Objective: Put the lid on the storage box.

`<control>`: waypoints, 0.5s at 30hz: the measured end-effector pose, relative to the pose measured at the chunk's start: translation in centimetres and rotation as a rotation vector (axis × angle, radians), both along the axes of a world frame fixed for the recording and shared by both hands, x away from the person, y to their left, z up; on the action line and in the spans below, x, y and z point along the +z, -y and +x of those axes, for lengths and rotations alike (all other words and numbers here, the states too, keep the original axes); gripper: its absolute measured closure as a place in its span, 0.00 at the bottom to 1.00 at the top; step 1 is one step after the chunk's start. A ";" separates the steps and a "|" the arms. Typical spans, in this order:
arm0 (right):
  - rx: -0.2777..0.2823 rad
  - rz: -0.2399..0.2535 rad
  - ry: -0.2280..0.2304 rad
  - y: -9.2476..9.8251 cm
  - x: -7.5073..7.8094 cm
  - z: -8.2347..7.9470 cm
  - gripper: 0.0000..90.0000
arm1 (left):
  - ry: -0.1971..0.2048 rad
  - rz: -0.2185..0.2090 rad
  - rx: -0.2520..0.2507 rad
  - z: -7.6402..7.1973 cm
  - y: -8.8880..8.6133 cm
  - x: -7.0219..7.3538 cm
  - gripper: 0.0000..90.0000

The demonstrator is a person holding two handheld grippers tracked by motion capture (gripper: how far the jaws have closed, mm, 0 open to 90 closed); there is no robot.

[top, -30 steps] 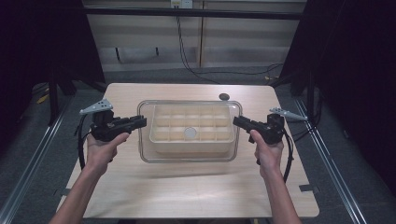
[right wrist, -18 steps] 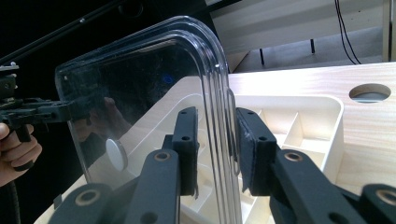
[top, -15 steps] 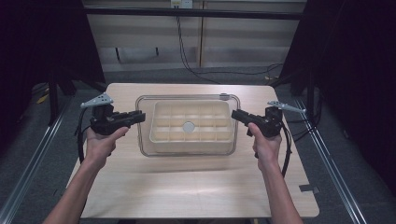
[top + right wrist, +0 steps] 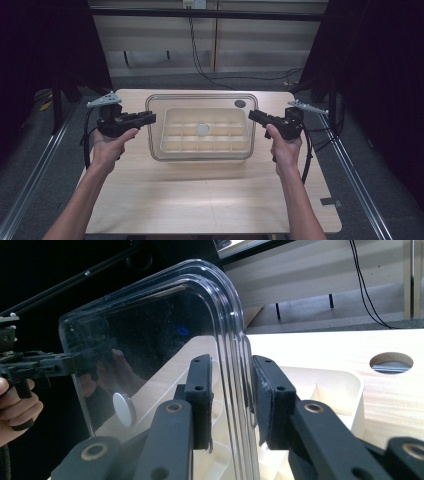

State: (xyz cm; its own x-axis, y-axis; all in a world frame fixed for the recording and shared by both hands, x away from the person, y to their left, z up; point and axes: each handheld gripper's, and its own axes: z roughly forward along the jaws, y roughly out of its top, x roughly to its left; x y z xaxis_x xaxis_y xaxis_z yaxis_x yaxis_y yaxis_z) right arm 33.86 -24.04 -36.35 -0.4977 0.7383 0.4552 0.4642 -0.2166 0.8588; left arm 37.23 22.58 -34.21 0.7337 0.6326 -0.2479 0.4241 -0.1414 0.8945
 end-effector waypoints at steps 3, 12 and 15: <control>-0.002 0.000 0.004 0.0 0.3 0.3 0.79 | -0.004 -0.008 -0.002 0.3 0.0 0.0 0.81; -0.011 -0.001 0.002 0.2 0.5 1.1 0.79 | -0.009 -0.013 0.006 0.9 0.3 0.2 0.81; -0.016 0.007 -0.001 0.3 0.7 1.3 0.79 | 0.001 0.000 0.009 1.1 0.5 0.6 0.81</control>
State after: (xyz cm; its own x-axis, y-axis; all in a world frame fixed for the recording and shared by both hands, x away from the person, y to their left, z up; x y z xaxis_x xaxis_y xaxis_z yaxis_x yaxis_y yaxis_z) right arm 35.19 -24.32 -35.65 -0.4855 0.7431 0.4605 0.4611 -0.2299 0.8571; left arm 38.33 22.09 -33.66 0.7281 0.6394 -0.2472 0.4243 -0.1371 0.8951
